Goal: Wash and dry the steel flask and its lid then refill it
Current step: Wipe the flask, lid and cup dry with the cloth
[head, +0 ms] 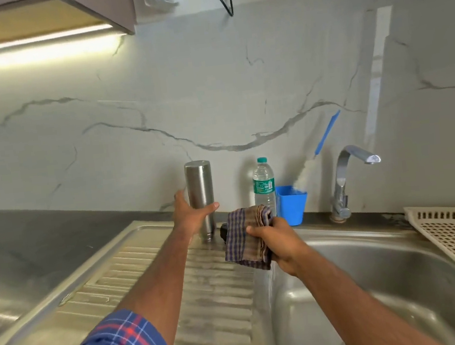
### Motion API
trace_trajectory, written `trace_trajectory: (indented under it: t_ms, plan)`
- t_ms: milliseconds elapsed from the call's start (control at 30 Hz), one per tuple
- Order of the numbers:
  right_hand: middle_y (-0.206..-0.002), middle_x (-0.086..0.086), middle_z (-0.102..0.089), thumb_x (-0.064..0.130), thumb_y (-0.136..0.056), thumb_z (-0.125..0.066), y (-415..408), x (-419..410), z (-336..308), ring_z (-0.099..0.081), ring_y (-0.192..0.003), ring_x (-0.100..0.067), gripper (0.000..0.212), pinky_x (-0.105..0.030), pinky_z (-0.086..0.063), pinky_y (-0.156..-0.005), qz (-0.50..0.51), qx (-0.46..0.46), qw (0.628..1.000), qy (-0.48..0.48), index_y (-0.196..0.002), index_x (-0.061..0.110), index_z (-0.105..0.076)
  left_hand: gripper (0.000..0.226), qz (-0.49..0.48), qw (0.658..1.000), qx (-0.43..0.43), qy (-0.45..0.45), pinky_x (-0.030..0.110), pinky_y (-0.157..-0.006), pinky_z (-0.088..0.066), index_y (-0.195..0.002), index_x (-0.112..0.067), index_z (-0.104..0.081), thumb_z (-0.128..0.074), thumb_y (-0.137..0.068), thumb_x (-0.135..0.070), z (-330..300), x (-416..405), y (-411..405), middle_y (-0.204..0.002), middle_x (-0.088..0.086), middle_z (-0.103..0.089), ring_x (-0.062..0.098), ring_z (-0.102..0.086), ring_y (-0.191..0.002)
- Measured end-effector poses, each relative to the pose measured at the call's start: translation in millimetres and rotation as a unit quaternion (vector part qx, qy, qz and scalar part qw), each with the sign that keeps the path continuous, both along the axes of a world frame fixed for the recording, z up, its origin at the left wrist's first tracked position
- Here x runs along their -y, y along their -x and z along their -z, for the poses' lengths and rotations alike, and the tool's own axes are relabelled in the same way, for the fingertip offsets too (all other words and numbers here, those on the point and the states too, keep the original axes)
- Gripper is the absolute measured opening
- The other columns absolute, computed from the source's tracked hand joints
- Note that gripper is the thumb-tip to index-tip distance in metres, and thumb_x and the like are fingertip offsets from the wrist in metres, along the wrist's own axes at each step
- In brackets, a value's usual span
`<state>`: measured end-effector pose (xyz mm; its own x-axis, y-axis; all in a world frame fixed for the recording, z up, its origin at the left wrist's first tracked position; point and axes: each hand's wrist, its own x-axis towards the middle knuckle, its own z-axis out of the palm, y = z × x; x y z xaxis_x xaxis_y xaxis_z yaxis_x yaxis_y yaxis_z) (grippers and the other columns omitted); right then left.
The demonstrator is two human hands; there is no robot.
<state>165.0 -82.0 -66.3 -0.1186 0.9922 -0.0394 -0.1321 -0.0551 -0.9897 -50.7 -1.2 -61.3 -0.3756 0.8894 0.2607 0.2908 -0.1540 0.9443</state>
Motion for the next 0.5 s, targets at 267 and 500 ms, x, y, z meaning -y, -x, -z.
trace_trajectory:
  t_ms: [267,500]
  plan:
    - [-0.108,-0.008,-0.078,0.004,-0.101,-0.057,-21,10,10,-0.076,-0.098,-0.025,0.027,-0.044,-0.063,-0.078,-0.007,-0.094,0.995,0.010,-0.124,0.015,-0.064,0.077,-0.026,0.999,0.000,-0.035,0.041,-0.089,-0.055,-0.127,-0.015,-0.048,-0.095,-0.066,-0.022,2,-11,-14,-0.113,0.002,-0.063,0.027,-0.065,-0.106]
    - [-0.114,-0.012,-0.076,0.003,-0.098,-0.061,-72,26,14,-0.073,-0.106,-0.028,0.027,-0.046,-0.060,-0.088,0.002,-0.135,0.991,0.001,-0.124,0.009,-0.065,0.079,-0.040,0.957,-0.224,-0.182,0.040,-0.079,-0.054,-0.128,-0.019,-0.056,-0.096,-0.062,-0.037,-12,46,-14,-0.107,0.002,-0.062,0.022,-0.062,-0.094]
